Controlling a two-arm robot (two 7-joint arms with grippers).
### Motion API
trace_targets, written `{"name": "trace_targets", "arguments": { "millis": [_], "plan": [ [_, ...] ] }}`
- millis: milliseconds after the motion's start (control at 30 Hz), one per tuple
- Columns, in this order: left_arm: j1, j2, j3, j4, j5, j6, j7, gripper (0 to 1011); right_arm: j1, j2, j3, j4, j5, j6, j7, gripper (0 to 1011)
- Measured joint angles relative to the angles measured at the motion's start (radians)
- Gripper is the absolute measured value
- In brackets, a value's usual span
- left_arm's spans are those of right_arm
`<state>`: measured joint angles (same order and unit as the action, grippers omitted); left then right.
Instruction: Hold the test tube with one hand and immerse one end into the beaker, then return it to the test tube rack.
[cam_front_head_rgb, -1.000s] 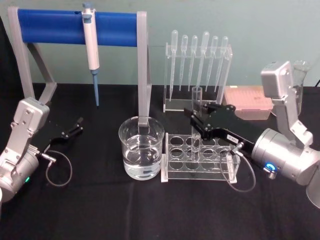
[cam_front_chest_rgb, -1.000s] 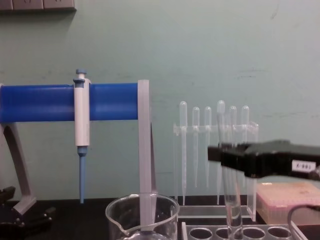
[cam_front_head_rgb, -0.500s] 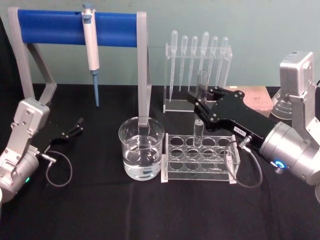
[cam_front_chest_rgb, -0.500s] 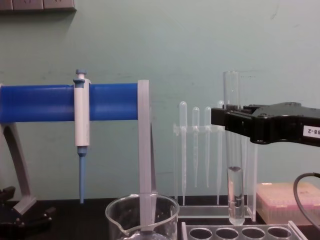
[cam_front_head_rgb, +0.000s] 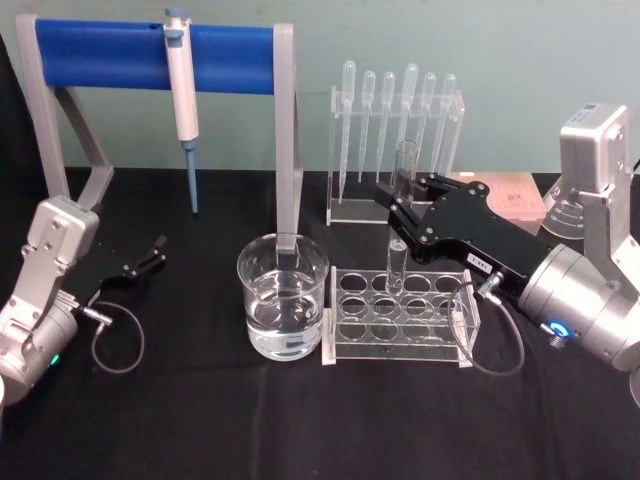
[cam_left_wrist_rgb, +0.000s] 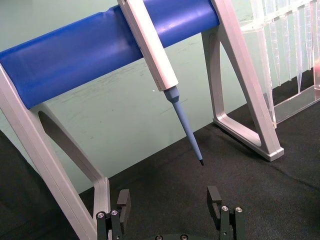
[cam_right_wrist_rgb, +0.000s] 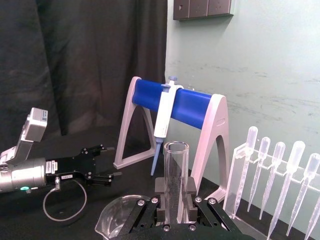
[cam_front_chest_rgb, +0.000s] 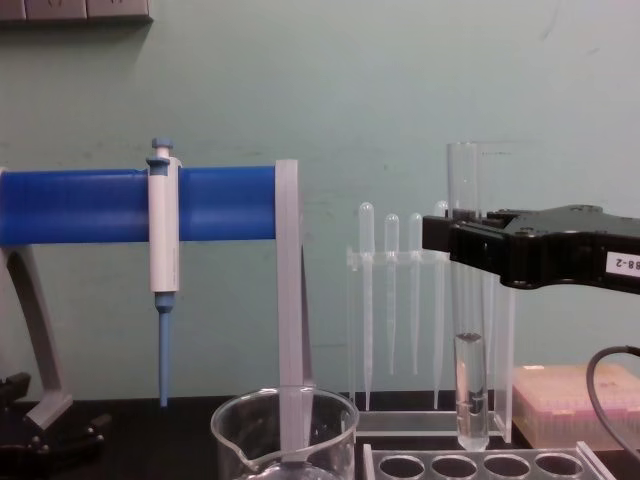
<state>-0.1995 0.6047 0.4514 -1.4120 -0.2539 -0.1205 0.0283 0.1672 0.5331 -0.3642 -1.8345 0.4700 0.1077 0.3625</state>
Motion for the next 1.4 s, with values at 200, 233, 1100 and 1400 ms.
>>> {"name": "trace_targets", "arguments": {
  "millis": [200, 233, 1100, 1400],
  "plan": [
    [0.000, 0.000, 0.000, 0.000, 0.000, 0.000, 0.000, 1000, 0.001, 0.000, -0.001, 0.000, 0.000, 0.001, 0.000, 225],
    [0.000, 0.000, 0.000, 0.000, 0.000, 0.000, 0.000, 1000, 0.001, 0.001, -0.001, 0.000, 0.000, 0.001, 0.000, 225],
    [0.000, 0.000, 0.000, 0.000, 0.000, 0.000, 0.000, 1000, 0.003, 0.001, -0.002, 0.000, 0.002, 0.004, 0.001, 225],
    [0.000, 0.000, 0.000, 0.000, 0.000, 0.000, 0.000, 1000, 0.003, 0.001, -0.002, 0.000, 0.002, 0.003, 0.001, 225]
  ]
}}
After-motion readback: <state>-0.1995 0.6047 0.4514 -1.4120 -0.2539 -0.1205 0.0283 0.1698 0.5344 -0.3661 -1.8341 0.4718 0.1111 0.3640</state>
